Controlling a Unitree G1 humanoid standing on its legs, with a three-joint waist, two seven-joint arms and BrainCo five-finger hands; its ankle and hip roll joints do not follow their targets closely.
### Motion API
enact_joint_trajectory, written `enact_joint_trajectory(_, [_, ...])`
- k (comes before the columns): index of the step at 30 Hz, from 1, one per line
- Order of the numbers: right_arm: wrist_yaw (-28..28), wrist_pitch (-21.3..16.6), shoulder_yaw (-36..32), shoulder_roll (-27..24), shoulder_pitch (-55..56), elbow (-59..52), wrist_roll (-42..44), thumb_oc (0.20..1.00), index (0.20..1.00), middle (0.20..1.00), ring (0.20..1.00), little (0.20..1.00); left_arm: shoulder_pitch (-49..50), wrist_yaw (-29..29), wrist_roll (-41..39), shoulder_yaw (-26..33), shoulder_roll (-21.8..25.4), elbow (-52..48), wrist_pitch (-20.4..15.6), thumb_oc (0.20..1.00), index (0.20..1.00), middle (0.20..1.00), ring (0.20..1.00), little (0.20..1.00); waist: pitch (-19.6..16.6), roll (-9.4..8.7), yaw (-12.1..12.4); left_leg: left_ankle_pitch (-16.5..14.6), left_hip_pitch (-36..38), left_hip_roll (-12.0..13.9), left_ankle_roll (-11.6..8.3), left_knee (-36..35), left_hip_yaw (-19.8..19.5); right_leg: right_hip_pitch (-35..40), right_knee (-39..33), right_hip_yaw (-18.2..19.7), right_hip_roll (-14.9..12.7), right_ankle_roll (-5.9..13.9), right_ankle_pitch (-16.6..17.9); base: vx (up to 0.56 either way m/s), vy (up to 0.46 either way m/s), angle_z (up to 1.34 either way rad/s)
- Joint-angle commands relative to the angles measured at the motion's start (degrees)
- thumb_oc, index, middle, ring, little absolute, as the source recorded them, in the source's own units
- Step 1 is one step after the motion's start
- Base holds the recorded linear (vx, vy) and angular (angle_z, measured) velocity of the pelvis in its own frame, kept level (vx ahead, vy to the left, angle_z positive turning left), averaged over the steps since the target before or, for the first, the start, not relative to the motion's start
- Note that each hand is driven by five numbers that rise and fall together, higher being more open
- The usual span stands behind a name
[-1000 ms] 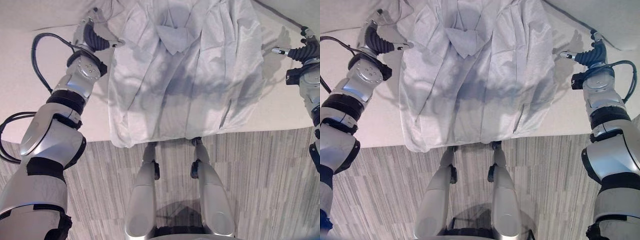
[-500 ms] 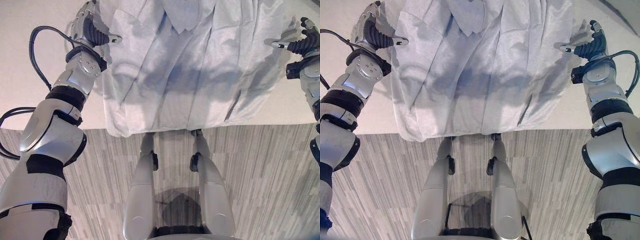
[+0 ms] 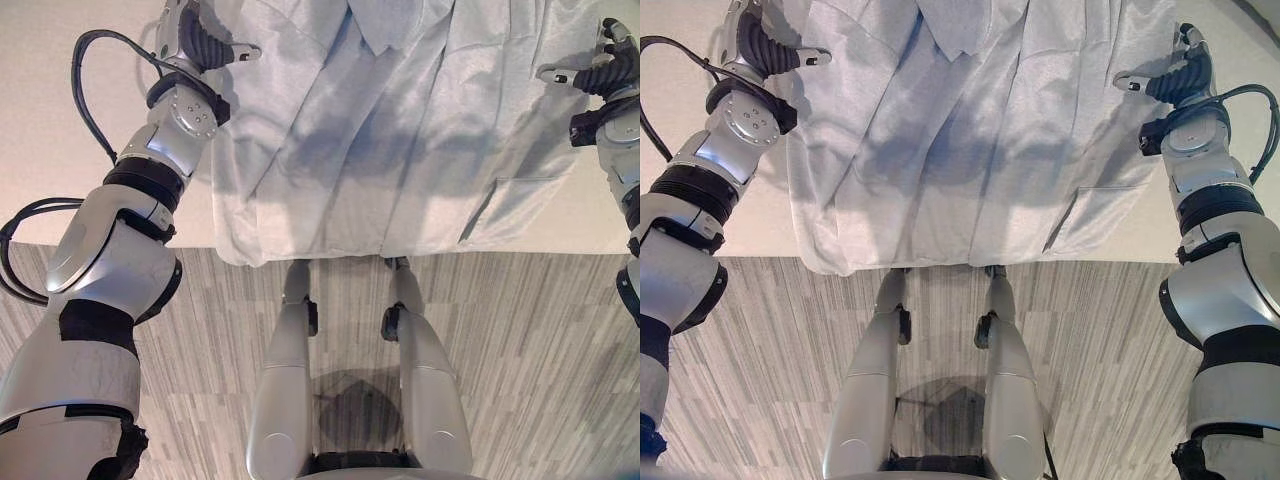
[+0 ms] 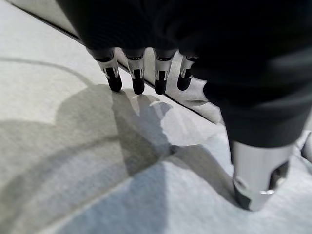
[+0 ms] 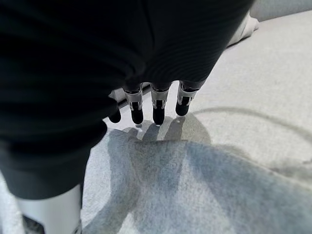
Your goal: Hang the clothes on the sofa on the clothes rack.
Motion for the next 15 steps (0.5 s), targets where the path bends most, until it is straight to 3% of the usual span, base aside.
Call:
enact_joint_trajectory(1, [-0.65,0.14,2.65,-1.04,-3.07,3.13,-1.67,1.000,1.000,1.000,1.000,1.000,-1.73,-0.41,-2.81,2.28,-2.08,-0.89,-1.99,1.000,1.000,1.000,1.000,1.000,-1.02,0.45,0.75,-1.82,1.34,-0.69,-1.83,-0.70,-0.64,3.89,0.01,3.42,-4.16,8.56,-1.38,0.00,0.000,0.00])
enact_joint_trajectory(15, [-0.41,2.43,0.99,-0.80,0.53,3.77,-2.55,1.000,1.000,1.000,1.000,1.000,2.24,-2.45,-7.37,4.10,-2.90,-14.55,-3.20,1.000,1.000,1.000,1.000,1.000,-1.02,3.12,2.95,-2.60,-0.08,-2.21,-1.44,0.60,-0.81,3.60,0.01,2.46,-4.74,8.50,-1.83,0.00,0.000,0.02])
